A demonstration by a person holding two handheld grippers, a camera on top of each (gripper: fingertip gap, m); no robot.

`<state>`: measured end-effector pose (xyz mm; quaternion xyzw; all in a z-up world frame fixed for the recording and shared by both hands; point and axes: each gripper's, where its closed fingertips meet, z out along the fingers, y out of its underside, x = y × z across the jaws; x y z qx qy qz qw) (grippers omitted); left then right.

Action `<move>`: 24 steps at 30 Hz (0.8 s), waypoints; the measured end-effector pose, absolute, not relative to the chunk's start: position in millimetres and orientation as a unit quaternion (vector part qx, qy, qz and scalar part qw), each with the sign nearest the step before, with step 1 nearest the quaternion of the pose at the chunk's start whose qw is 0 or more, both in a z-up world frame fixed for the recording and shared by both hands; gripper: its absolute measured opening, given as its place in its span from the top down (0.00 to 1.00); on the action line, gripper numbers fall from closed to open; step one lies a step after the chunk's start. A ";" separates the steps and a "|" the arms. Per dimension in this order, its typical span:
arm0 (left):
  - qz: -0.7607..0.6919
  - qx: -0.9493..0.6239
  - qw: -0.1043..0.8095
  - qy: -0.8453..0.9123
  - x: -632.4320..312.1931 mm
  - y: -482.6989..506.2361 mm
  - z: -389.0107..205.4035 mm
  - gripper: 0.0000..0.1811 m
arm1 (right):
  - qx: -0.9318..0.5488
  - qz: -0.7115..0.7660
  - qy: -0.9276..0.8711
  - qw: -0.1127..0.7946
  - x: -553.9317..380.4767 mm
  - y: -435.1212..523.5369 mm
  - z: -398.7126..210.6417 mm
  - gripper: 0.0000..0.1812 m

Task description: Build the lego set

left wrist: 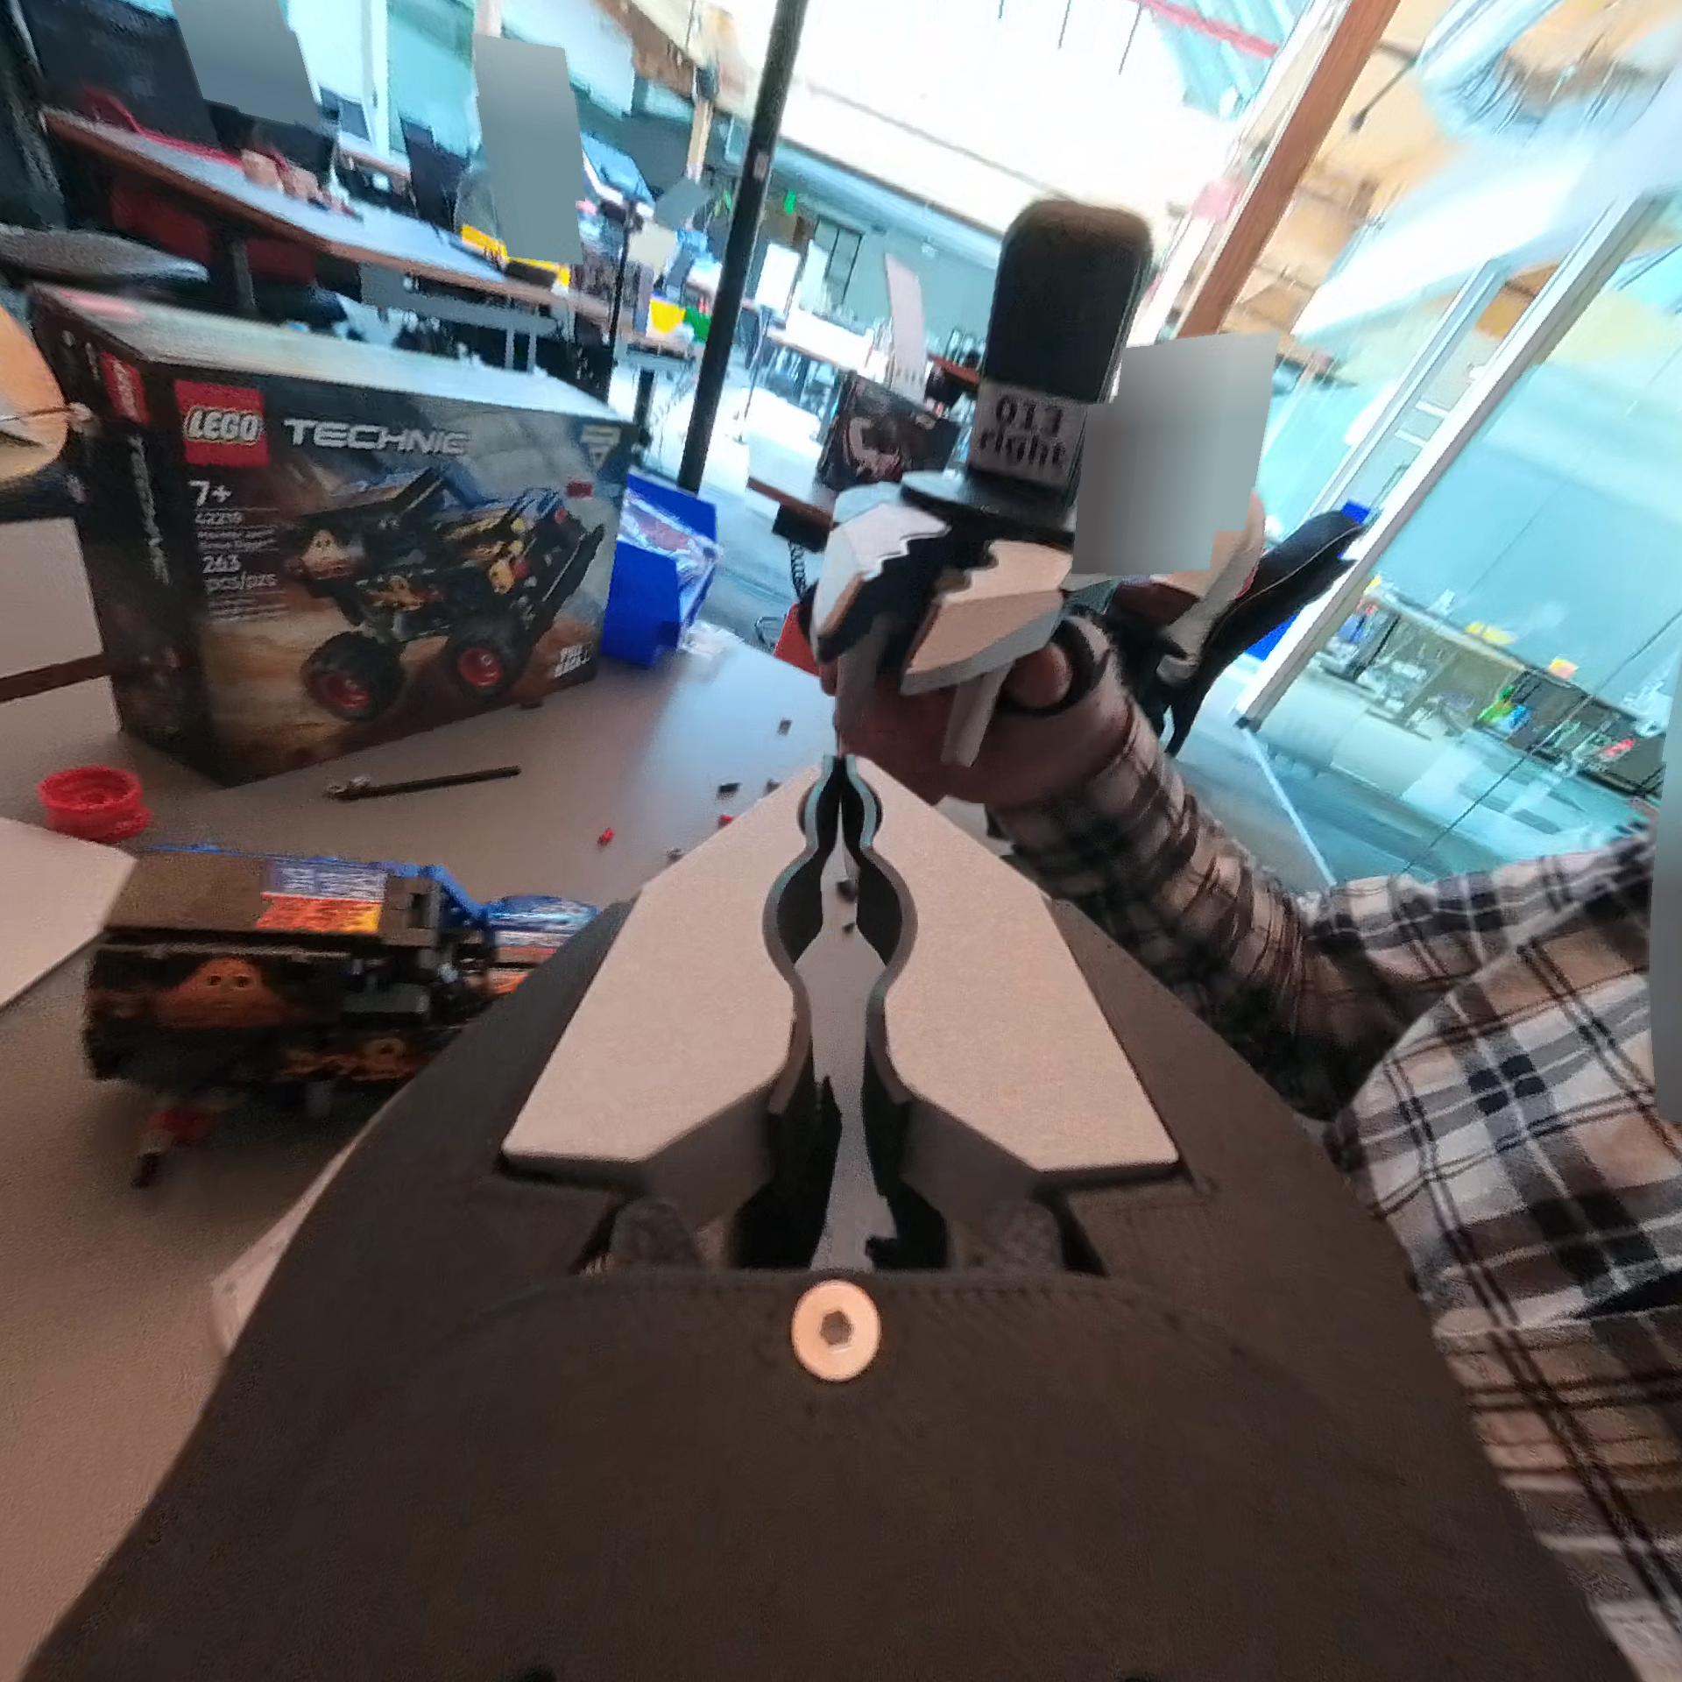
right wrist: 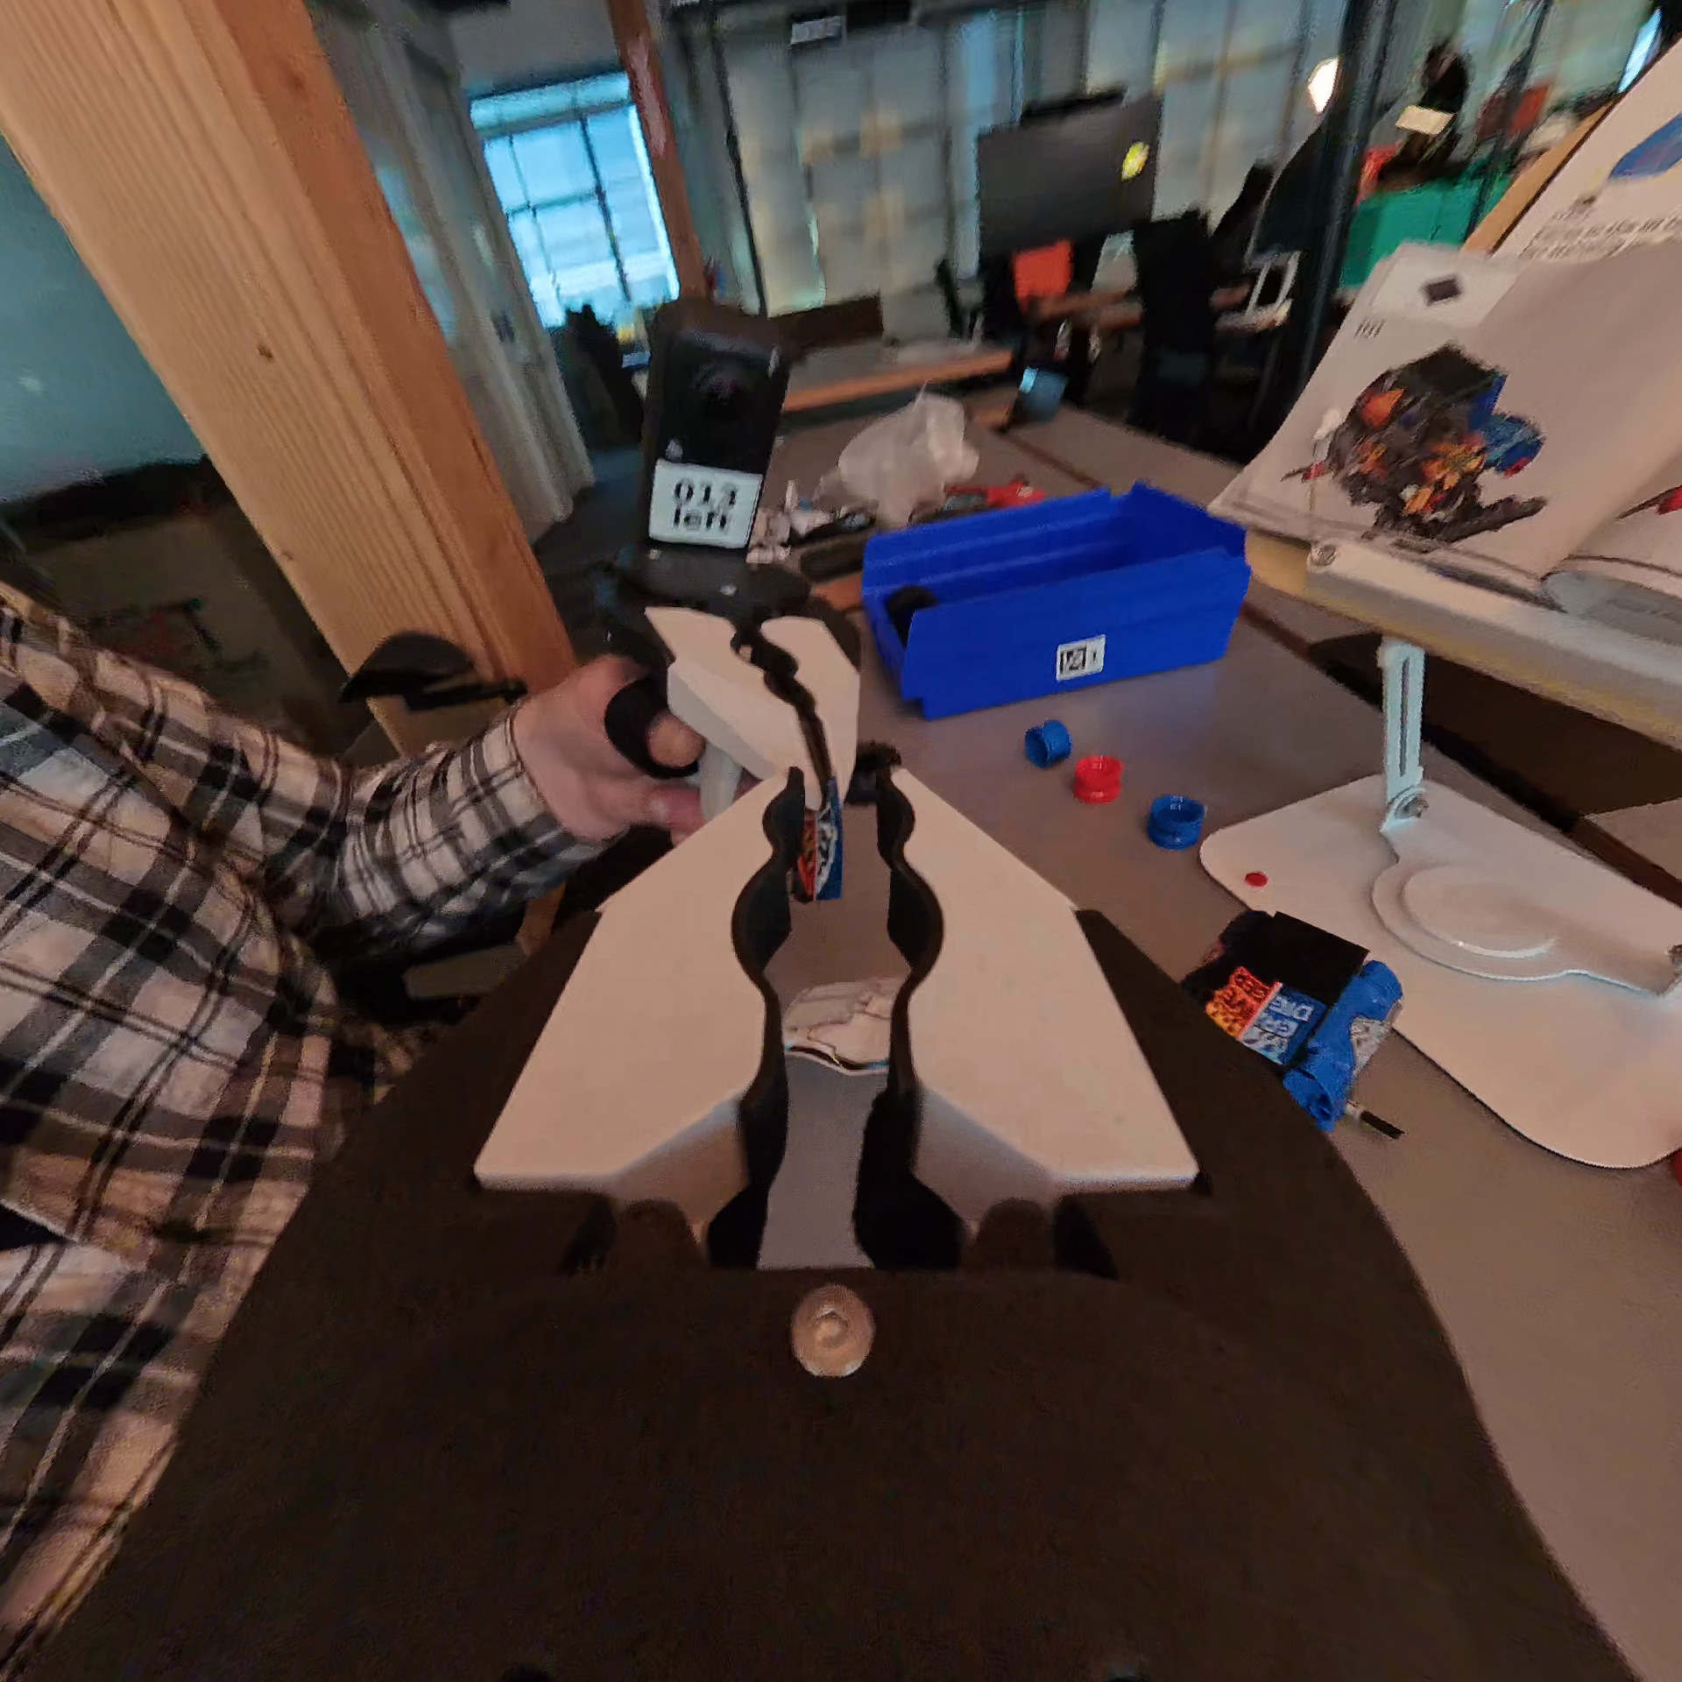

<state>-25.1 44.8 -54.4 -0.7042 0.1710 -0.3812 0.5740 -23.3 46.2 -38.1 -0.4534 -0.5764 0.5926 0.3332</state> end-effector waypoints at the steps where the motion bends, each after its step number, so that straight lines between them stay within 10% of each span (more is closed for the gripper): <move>1: -0.383 -0.711 0.564 0.170 -29.7 52.1 -55.2 1.00 | -0.458 0.583 -0.591 0.318 -28.5 51.6 -42.0 0.92; 24: -0.364 -0.751 0.541 0.102 -122.4 148.1 -99.1 0.85 | -0.552 0.583 -0.559 0.207 -93.9 155.4 -107.7 1.00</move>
